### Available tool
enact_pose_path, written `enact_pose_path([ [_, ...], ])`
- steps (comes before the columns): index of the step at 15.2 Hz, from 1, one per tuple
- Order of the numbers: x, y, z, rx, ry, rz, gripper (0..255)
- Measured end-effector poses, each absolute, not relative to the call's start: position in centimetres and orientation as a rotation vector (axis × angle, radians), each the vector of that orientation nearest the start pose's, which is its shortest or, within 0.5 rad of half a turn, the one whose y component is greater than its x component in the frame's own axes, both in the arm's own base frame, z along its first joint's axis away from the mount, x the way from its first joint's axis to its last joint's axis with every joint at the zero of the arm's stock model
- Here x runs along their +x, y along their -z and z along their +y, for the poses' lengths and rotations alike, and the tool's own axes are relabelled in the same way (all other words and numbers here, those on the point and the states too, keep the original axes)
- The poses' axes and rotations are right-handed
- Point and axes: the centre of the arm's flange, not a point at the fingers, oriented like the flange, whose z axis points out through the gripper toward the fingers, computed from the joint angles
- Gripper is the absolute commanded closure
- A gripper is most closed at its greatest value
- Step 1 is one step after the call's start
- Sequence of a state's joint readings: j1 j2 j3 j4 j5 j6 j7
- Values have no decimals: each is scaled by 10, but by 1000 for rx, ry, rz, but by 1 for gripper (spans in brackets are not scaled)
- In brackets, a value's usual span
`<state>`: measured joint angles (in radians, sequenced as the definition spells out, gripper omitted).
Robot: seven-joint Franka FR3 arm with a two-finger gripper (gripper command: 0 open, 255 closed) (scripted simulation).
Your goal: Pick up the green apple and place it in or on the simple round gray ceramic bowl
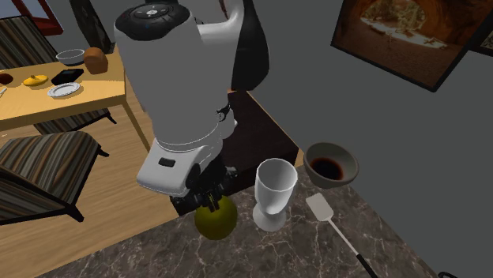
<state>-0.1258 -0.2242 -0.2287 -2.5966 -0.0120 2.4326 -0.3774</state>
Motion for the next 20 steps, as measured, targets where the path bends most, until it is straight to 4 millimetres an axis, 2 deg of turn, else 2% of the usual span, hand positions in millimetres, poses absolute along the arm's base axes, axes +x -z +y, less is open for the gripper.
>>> enact_pose_path([
  [17,405,-424,-148,-3119,103,-56,255],
  [20,404,-432,-121,-3119,103,-58,255],
])
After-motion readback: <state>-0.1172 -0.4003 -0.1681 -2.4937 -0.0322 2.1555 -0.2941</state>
